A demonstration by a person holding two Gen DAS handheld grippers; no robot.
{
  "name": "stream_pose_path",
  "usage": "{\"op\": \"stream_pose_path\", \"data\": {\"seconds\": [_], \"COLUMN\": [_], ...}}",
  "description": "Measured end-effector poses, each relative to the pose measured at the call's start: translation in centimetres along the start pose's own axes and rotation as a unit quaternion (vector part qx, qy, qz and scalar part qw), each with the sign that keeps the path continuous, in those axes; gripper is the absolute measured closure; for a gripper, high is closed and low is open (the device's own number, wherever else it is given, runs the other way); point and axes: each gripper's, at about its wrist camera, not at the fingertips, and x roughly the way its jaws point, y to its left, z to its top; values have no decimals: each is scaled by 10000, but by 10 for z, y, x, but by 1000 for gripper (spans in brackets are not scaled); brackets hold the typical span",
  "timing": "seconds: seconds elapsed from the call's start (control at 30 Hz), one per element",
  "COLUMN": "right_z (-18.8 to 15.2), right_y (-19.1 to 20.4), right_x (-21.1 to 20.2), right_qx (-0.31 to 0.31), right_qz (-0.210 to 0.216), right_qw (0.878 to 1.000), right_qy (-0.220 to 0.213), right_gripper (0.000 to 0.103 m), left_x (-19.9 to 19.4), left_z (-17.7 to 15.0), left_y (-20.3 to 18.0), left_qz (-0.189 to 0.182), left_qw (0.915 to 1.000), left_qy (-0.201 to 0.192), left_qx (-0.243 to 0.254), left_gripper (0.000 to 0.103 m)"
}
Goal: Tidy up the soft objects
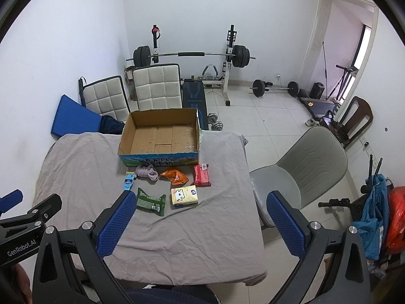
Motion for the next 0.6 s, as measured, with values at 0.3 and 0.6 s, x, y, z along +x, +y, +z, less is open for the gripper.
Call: {"op": "stream_pose_path", "data": {"seconds": [0.3,0.6], "right_z": [5,9], "right_y": [-9,-21], "right_x": [17,174], "right_qx": [74,-33], "right_qz": [116,390], "right_qw": [9998,9884], "right_qy": [149,1471], "right_gripper": [0,0], "left_x": [7,112], "left_z": [3,20], "left_y": [-3,4], "left_qz": [20,325], "left_qw": [10000,9964], "left_qy": [18,717], "left_qx": [-85,-315], "left_gripper": [0,0]}}
